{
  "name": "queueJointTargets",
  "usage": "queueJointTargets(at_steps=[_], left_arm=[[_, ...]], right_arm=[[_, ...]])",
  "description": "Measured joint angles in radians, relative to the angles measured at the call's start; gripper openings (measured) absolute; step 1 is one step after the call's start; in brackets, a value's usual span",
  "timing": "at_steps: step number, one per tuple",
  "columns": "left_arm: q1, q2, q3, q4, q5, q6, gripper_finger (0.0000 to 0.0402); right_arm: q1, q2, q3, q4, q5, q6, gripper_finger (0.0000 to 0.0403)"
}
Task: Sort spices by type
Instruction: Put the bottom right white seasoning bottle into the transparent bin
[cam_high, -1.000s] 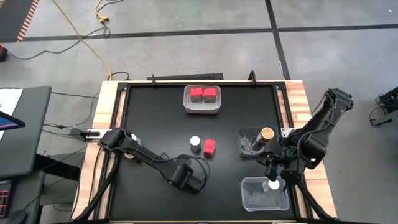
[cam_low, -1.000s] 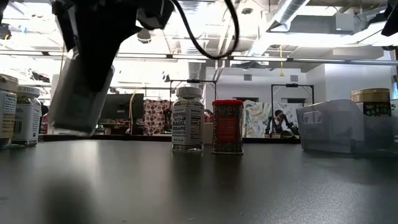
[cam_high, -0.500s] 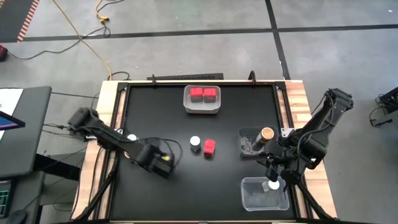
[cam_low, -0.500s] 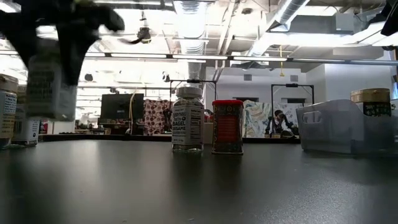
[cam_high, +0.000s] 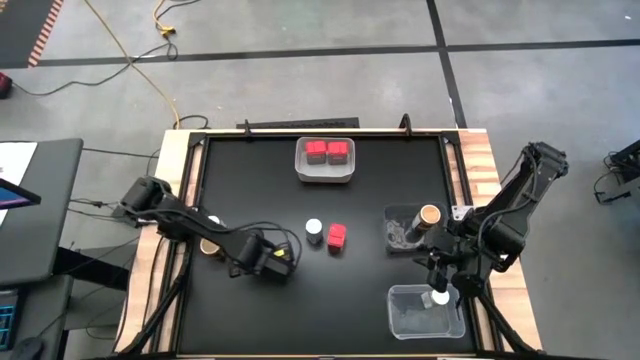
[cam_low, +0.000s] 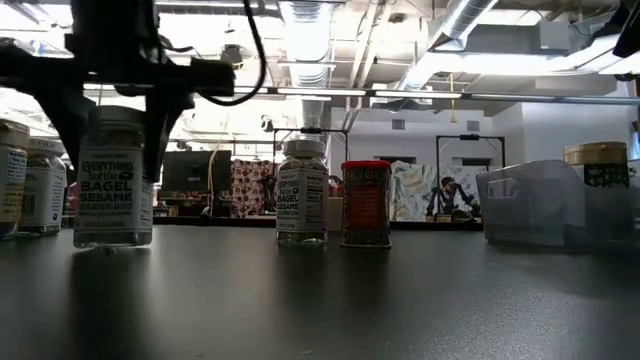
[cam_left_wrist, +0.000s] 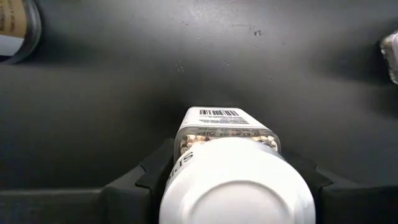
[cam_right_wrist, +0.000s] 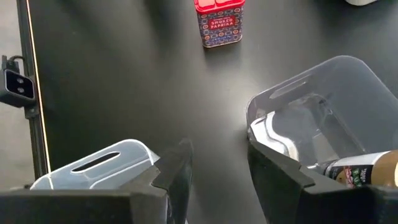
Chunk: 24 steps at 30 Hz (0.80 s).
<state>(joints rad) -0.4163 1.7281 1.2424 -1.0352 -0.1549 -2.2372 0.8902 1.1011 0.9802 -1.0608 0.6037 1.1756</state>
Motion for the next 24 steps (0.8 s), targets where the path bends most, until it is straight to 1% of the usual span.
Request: queueJointTargets(at_steps=[4,5,10,13,18,24], left_arm=[[0.011,0.053,0.063,-0.068,0.002,-0.013,0.0193],[0.012,0.057,0.068,-0.073,0.002,-0.017,0.0200],[0.019,0.060,0.065,-0.067,0.001,-0.042,0.0266],[0.019,0.059,0.065,-0.042,-0.001,-0.037,0.0287],[0.019,0.059,0.065,-0.006,-0.004,0.041,0.0294],[0.019,0.059,0.065,-0.005,-0.007,0.045,0.0296]], right_arm=[[0.000,0.000,0.000,0.000,0.000,-0.007,0.0182],[0.000,0.000,0.000,0.000,0.000,-0.008,0.0182],[0.000,0.000,0.000,-0.001,0.000,-0.008,0.0182],[0.000,0.000,0.000,-0.001,0.000,-0.008,0.0182],[0.000,0.000,0.000,-0.001,0.000,-0.008,0.0182],[0.000,0.000,0.000,-0.001,0.000,-0.009,0.0182]])
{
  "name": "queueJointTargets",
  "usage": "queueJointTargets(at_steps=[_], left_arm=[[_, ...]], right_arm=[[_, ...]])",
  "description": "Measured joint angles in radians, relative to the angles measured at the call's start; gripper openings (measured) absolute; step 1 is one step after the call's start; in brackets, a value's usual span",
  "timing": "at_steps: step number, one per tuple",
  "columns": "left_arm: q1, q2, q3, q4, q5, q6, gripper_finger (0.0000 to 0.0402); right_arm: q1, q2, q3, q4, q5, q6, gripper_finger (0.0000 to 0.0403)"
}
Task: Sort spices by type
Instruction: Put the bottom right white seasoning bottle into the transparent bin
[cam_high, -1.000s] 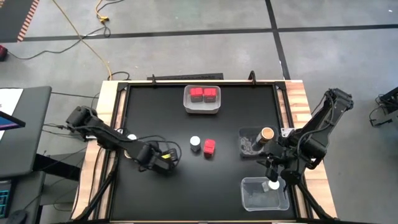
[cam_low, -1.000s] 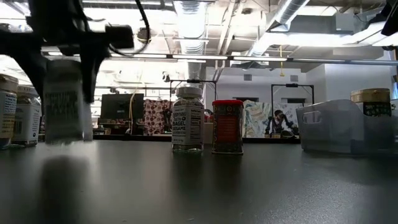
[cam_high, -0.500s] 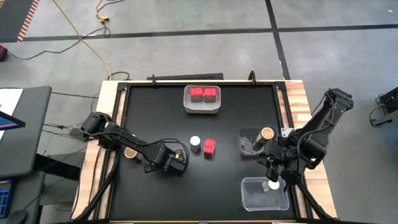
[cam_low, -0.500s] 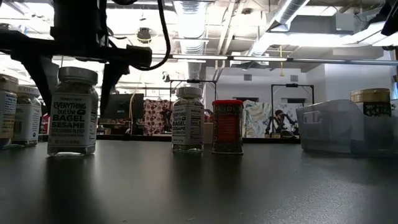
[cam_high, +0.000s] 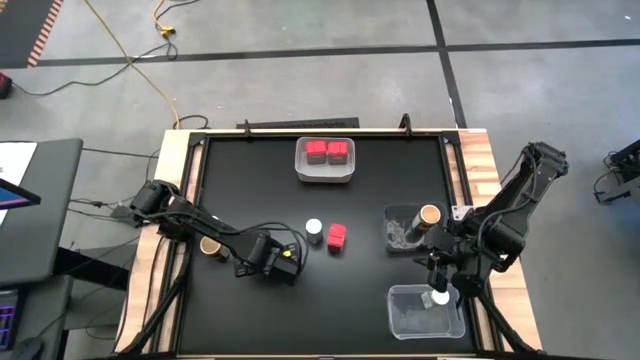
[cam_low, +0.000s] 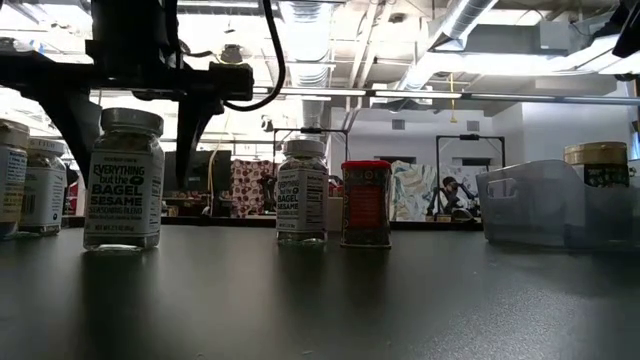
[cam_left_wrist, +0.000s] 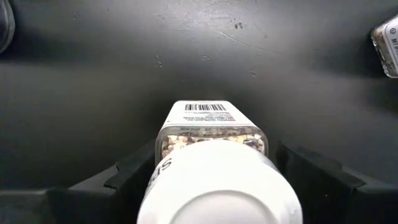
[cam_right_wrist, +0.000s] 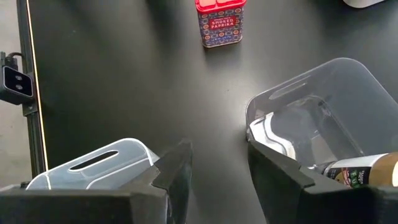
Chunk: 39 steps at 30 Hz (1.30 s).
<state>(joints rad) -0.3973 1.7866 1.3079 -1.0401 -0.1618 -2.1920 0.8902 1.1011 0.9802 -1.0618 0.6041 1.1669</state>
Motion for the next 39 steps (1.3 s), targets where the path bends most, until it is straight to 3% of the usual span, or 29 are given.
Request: queueJointTargets(at_steps=[11,24,33,39], left_arm=[[0.000,-0.009,0.000,-0.046,0.004,0.022,0.0297],[0.000,-0.142,0.000,-0.060,0.013,0.170,0.0297],[0.000,-0.302,0.000,-0.077,0.007,0.491,0.0297],[0.016,-0.347,0.001,-0.074,-0.076,0.791,0.0297]], right_arm=[[0.000,0.000,0.000,0.000,0.000,0.003,0.0182],[-0.002,0.000,0.000,0.003,0.001,0.035,0.0182],[-0.002,0.000,0.000,0.000,0.002,0.034,0.0182],[-0.020,0.000,0.000,0.000,0.003,0.050,0.0182]])
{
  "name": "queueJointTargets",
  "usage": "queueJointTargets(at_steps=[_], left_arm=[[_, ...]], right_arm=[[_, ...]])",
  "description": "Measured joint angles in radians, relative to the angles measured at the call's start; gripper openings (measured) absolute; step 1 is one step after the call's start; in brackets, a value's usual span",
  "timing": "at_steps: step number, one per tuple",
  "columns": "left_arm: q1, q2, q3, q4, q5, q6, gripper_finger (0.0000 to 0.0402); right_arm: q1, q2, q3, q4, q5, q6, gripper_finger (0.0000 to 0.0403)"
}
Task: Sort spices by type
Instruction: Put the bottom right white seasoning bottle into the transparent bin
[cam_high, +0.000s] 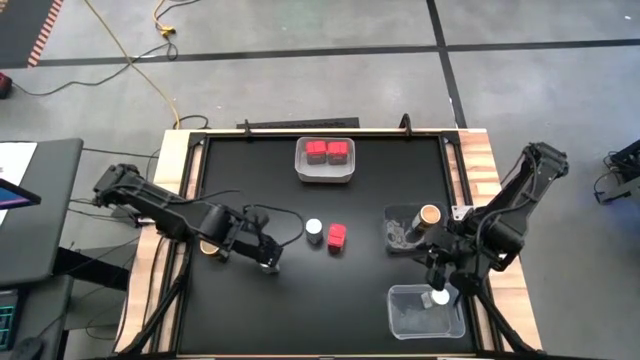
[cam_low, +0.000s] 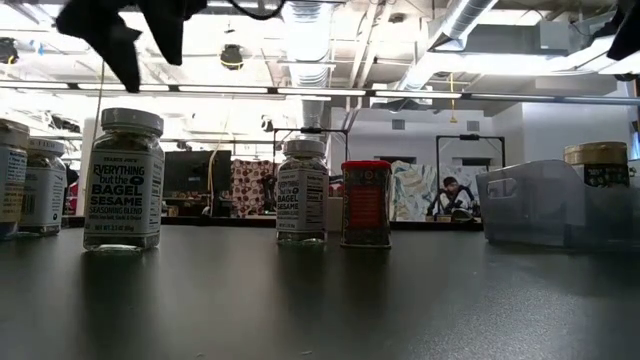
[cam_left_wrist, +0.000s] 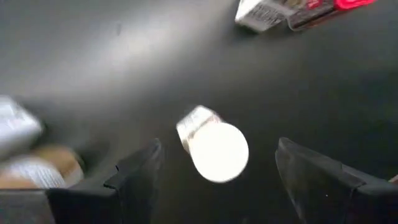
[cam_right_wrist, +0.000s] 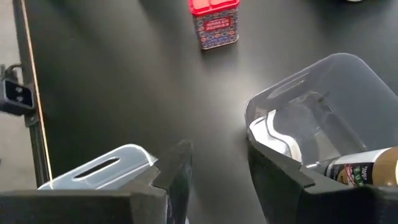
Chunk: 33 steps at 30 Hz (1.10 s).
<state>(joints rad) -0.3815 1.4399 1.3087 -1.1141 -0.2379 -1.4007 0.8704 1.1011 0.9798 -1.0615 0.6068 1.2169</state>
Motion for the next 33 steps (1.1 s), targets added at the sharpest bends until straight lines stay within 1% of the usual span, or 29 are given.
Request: queueJointTargets(at_steps=[4,9,11,16,21,25,31,33], left_arm=[[0.020,0.001,-0.002,0.010,-0.023,0.247,0.0297],[0.034,0.001,-0.021,0.062,-0.046,0.569,0.0297],[0.033,0.001,-0.021,0.075,-0.045,0.646,0.0297],[0.037,0.001,-0.021,0.122,-0.042,0.677,0.0297],[0.023,0.018,-0.021,0.136,0.041,0.824,0.0297],[0.010,0.042,-0.022,0.135,0.060,0.888,0.0297],[0.011,0.135,-0.022,0.132,0.145,0.901,0.0297],[0.010,0.171,-0.022,0.126,0.153,0.910,0.0297]], right_arm=[[-0.024,0.000,0.000,0.000,0.001,0.008,0.0182],[-0.056,0.000,0.000,0.001,0.001,0.014,0.0182],[-0.071,0.000,0.000,0.001,0.001,0.019,0.0182],[-0.110,0.000,0.000,0.000,0.001,0.060,0.0182],[-0.140,0.000,0.000,0.001,0.001,0.076,0.0182],[-0.154,0.000,0.000,0.002,0.002,0.100,0.0182],[-0.155,0.000,0.000,0.001,0.004,0.121,0.0182],[-0.155,0.000,0.000,0.003,0.004,0.124,0.0182]])
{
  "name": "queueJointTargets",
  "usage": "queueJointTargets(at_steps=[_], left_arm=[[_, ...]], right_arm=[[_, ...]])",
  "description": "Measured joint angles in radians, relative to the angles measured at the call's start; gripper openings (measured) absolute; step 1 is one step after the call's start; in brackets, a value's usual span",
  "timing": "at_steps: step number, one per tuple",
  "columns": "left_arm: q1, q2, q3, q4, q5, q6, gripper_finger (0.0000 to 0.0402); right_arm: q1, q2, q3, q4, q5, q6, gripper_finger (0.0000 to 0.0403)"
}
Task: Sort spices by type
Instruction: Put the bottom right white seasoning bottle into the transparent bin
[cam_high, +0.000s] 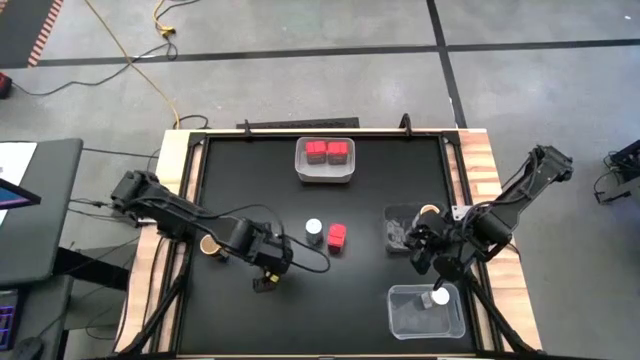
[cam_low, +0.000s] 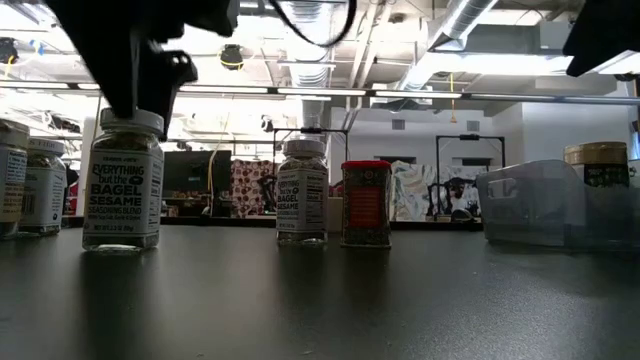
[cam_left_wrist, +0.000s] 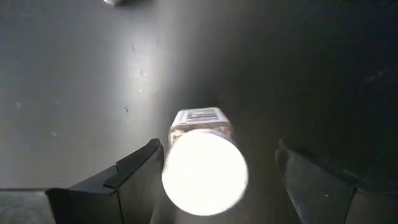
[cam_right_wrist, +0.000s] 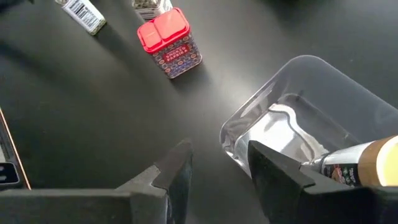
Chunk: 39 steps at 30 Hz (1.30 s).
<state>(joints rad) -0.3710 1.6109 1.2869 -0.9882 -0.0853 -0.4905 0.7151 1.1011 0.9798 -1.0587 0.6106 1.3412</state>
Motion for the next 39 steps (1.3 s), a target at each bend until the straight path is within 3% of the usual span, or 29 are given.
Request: queueJointTargets(at_steps=[9,19,29,39], left_arm=[[0.000,0.072,0.000,-0.004,0.011,-0.020,0.0290],[0.000,0.078,0.000,-0.001,0.034,-0.045,0.0193],[0.001,0.078,0.024,0.015,0.054,-0.098,0.0193],[0.028,0.081,0.243,0.006,-0.001,-0.252,0.0193]], right_arm=[[0.000,0.000,0.000,0.001,0.000,0.022,0.0182],[0.000,0.000,0.000,0.001,0.000,0.023,0.0182],[0.011,0.000,0.000,-0.033,-0.006,0.013,0.0182],[0.089,-0.002,0.000,-0.188,-0.047,0.046,0.0176]])
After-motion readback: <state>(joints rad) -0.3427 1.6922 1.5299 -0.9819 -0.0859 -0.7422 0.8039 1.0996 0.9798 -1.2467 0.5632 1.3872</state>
